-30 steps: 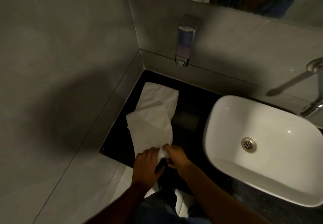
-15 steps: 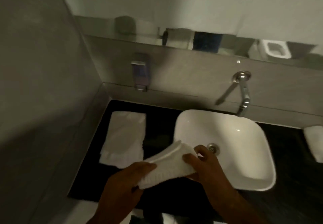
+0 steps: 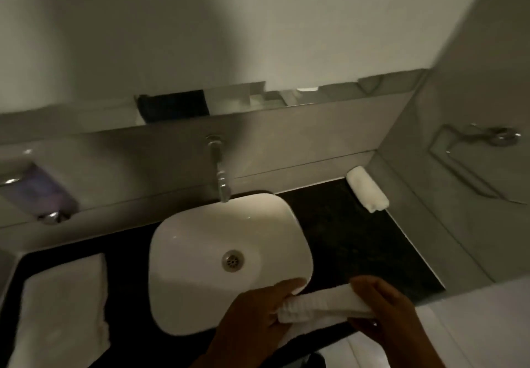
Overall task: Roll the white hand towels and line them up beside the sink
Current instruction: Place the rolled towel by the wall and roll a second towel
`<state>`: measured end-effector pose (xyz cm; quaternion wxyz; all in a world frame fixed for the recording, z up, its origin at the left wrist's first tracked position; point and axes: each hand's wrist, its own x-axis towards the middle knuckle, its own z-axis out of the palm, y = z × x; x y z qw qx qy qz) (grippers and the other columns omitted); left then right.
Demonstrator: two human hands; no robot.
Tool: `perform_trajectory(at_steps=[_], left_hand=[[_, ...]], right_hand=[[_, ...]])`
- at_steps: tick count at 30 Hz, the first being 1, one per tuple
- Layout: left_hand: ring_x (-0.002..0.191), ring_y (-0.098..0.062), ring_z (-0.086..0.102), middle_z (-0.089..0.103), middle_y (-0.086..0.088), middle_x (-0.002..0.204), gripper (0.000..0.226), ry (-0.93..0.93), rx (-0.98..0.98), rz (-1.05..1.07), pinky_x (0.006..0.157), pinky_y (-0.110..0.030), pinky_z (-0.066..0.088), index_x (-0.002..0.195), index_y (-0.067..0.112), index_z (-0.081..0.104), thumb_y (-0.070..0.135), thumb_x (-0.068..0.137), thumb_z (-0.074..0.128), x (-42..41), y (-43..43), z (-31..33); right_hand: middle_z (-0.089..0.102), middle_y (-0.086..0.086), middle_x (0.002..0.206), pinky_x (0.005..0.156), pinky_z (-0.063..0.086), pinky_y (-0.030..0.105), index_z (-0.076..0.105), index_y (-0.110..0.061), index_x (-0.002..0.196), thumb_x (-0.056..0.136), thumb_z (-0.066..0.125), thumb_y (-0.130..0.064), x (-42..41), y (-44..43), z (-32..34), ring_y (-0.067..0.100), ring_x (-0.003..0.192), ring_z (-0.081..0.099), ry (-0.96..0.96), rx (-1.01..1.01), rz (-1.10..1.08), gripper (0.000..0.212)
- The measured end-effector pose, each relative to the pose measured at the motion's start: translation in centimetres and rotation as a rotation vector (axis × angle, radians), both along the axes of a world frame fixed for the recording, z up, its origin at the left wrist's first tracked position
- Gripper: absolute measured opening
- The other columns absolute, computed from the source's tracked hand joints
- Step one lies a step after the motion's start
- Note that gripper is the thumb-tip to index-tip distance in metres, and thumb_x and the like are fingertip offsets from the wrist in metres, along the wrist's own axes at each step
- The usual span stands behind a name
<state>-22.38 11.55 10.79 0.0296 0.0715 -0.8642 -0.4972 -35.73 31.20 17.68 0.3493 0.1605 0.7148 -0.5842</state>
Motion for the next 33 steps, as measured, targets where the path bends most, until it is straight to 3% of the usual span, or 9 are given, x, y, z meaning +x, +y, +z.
perform_trajectory(at_steps=[5,8,12,17,20,23,27,30,33], left_hand=[[0.095,-0.004,0.065,0.07,0.014,0.105,0.027,-0.161,-0.133,-0.053,0.077,-0.02,0.047,0.112,0.038,0.068,0.034,0.088,0.056,-12.0,5.5,-1.3],[0.09,-0.006,0.061,0.067,0.01,0.101,0.019,-0.11,-0.267,0.045,0.071,-0.019,0.04,0.109,0.032,0.068,0.03,0.093,0.059,-18.3,8.0,-1.9],[0.083,-0.013,0.056,0.062,0.007,0.092,0.013,0.131,-0.516,0.063,0.064,-0.03,0.046,0.091,0.022,0.063,0.025,0.08,0.07,-24.1,10.4,-2.5],[0.081,-0.022,0.053,0.057,-0.001,0.091,0.018,0.091,-0.633,-0.026,0.063,-0.036,0.048,0.088,0.018,0.056,0.012,0.081,0.072,-26.4,13.6,-9.0],[0.088,-0.024,0.057,0.057,-0.001,0.097,0.005,-0.155,-0.654,-0.157,0.068,-0.035,0.047,0.093,0.018,0.057,0.017,0.089,0.057,-25.7,15.4,-16.1],[0.108,-0.028,0.055,0.055,-0.004,0.117,0.025,-0.445,-0.678,-0.286,0.082,-0.039,0.048,0.111,0.017,0.059,0.004,0.091,0.051,-23.0,17.0,-21.4],[0.107,-0.027,0.056,0.057,-0.004,0.112,0.015,-0.573,-0.642,-0.245,0.083,-0.038,0.05,0.102,0.014,0.066,0.01,0.091,0.056,-21.6,18.0,-23.8],[0.109,-0.027,0.057,0.06,-0.006,0.116,0.025,-0.602,-0.624,-0.244,0.088,-0.036,0.05,0.108,0.013,0.07,0.007,0.09,0.052,-21.9,18.1,-23.5],[0.112,-0.026,0.059,0.064,-0.005,0.12,0.028,-0.606,-0.578,-0.221,0.093,-0.034,0.048,0.113,0.014,0.072,0.01,0.094,0.052,-22.3,17.4,-23.3]], right_hand=[[0.064,0.015,0.106,0.094,0.054,0.058,0.068,-0.011,0.09,0.09,0.069,-0.008,-8.6,5.5,-4.2,0.038,0.105,0.06,0.195,-0.046,-0.003,0.003],[0.068,0.01,0.095,0.083,0.054,0.046,0.071,-0.016,0.089,0.092,0.066,-0.009,-14.6,7.4,-6.2,0.034,0.098,0.063,0.372,-0.104,0.011,0.009],[0.068,0.002,0.097,0.076,0.052,0.023,0.07,-0.012,0.096,0.096,0.061,-0.009,-21.3,9.7,-7.7,0.013,0.092,0.062,0.498,-0.13,0.053,0.009],[0.068,0.0,0.1,0.076,0.05,0.023,0.07,-0.009,0.095,0.095,0.063,-0.007,-22.8,13.2,-14.7,0.015,0.093,0.063,0.319,-0.073,0.042,0.007],[0.071,0.008,0.098,0.083,0.05,0.029,0.072,-0.009,0.09,0.091,0.066,0.0,-22.2,14.5,-22.2,0.025,0.097,0.065,0.208,0.078,0.093,0.011],[0.069,0.004,0.087,0.084,0.048,0.031,0.073,-0.02,0.082,0.087,0.067,-0.001,-20.0,15.5,-28.6,0.028,0.092,0.066,0.096,0.238,0.233,0.02],[0.07,-0.006,0.082,0.083,0.054,0.038,0.073,-0.035,0.078,0.085,0.065,-0.005,-18.0,16.9,-32.0,0.022,0.082,0.066,0.095,0.301,0.238,0.032],[0.066,-0.009,0.071,0.072,0.055,0.037,0.072,-0.041,0.079,0.084,0.066,-0.009,-18.1,17.5,-32.5,0.019,0.066,0.062,0.122,0.332,0.279,0.032],[0.066,0.002,0.07,0.056,0.053,0.033,0.076,-0.031,0.081,0.086,0.065,-0.009,-18.5,17.3,-31.8,0.021,0.058,0.058,0.045,0.31,0.213,0.024]])
